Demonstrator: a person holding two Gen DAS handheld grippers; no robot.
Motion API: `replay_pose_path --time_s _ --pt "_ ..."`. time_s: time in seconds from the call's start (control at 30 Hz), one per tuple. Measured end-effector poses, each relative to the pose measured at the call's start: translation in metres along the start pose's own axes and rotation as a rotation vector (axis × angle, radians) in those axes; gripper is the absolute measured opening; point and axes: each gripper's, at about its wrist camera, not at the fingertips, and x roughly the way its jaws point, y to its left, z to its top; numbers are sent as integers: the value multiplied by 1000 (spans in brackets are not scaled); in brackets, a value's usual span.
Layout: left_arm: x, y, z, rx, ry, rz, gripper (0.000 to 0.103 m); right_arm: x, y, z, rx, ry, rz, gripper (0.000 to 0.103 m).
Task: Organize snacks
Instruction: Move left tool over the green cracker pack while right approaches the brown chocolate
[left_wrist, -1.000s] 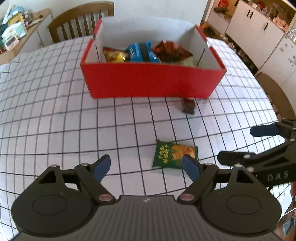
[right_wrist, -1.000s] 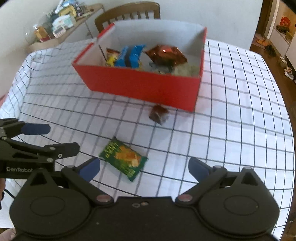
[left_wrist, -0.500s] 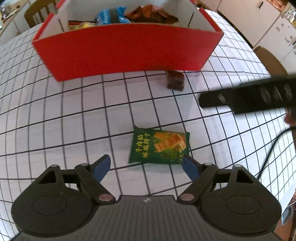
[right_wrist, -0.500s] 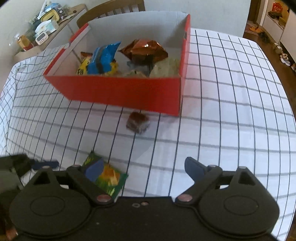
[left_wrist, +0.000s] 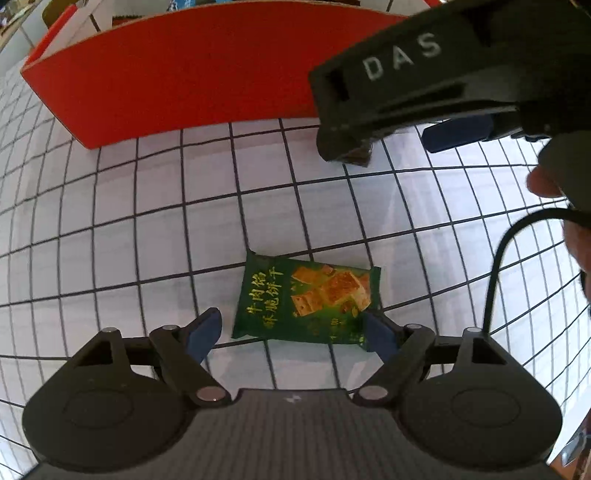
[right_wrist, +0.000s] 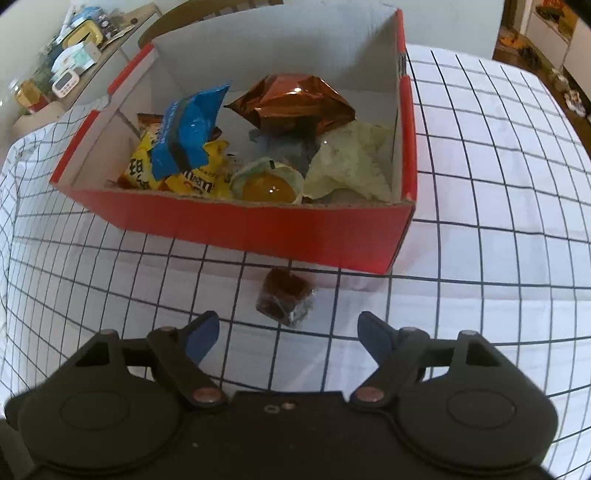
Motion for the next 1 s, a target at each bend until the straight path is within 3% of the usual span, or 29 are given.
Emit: replay_pose_path --time_s 0.27,0.43,0.63,0.9,1.0 --pt "8 -20 -4 28 -26 16 80 17 5 0 35 8 -36 72" --pt "14 -37 -7 41 -26 24 77 25 11 -4 8 16 -66 56" --pt "10 -37 -6 41 -35 17 60 23 11 -6 2 18 -31 32" --pt "5 -26 -9 12 -48 -17 55 6 1 -16 2 -11 3 30" --pt "-4 -11 -12 -16 -62 -39 41 -3 -3 -24 -1 -20 15 29"
